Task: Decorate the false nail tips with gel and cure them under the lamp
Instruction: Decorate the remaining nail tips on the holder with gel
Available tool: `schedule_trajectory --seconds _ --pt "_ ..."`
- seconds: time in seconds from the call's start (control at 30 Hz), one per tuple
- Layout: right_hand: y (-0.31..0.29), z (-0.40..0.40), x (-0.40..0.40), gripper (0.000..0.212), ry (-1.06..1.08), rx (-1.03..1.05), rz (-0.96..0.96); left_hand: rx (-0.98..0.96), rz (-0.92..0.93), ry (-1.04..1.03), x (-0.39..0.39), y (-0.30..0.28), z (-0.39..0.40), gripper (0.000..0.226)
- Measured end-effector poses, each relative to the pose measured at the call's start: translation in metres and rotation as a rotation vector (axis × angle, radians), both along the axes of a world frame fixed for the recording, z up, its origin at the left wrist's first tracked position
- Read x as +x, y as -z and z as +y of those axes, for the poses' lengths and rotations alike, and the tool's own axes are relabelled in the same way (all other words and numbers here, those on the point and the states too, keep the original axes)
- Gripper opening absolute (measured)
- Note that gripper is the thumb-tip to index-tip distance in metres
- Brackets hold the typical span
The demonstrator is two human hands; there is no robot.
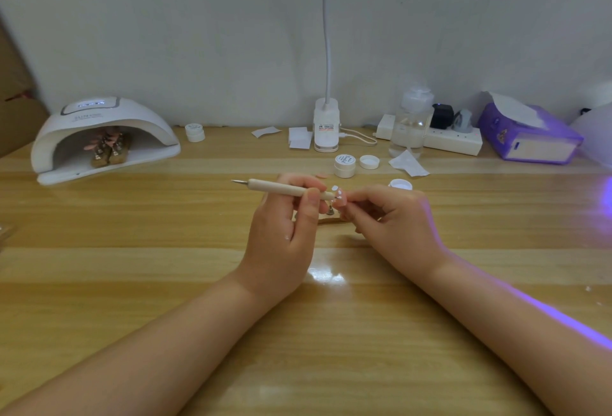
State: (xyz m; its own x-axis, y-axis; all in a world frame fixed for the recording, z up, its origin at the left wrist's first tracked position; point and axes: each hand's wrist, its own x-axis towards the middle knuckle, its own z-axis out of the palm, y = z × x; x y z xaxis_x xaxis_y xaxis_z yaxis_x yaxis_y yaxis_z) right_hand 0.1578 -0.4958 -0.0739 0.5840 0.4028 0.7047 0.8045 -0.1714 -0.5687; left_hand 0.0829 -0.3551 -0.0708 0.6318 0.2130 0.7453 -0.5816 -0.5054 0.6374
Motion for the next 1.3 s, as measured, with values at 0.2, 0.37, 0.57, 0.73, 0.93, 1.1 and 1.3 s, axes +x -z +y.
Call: schedule_trajectory --seconds 0.2,0.37,0.57,0.73,0.93,1.1,1.3 --pt "0.0 0.0006 -0.0003 0.006 -0.002 -0.007 -0.001 -0.003 0.004 -0.01 0.0 -0.0002 0.0007 0.011" --pt "-0.0012 -0.0001 -0.0006 0.006 -0.004 -0.016 -0.02 0.013 0.001 0.004 -0.0006 -0.0001 -0.0003 0.011" --pt "-0.001 -0.0007 -0.0002 0.008 0.002 -0.023 -0.027 -0.008 0.005 -0.002 -0.0002 0.0003 0.0012 0.011" --pt "-0.0008 -0.0001 -0.0005 0.006 0.001 -0.013 -0.004 -0.016 -0.007 -0.017 -0.0011 0.0006 0.0011 0.012" --pt "-0.0016 0.0001 -0.0014 0.004 0.009 -0.007 0.003 -0.004 0.002 0.003 -0.0018 -0.0003 0.0007 0.012" --pt "-0.0021 0.0002 -0.0015 0.004 0.016 -0.012 -0.004 0.023 0.005 0.005 -0.0014 -0.0009 0.0002 0.012" --pt "-0.0019 0.0003 -0.0012 0.005 0.017 -0.008 -0.006 0.022 0.009 -0.008 -0.0017 -0.0008 0.0005 0.012"
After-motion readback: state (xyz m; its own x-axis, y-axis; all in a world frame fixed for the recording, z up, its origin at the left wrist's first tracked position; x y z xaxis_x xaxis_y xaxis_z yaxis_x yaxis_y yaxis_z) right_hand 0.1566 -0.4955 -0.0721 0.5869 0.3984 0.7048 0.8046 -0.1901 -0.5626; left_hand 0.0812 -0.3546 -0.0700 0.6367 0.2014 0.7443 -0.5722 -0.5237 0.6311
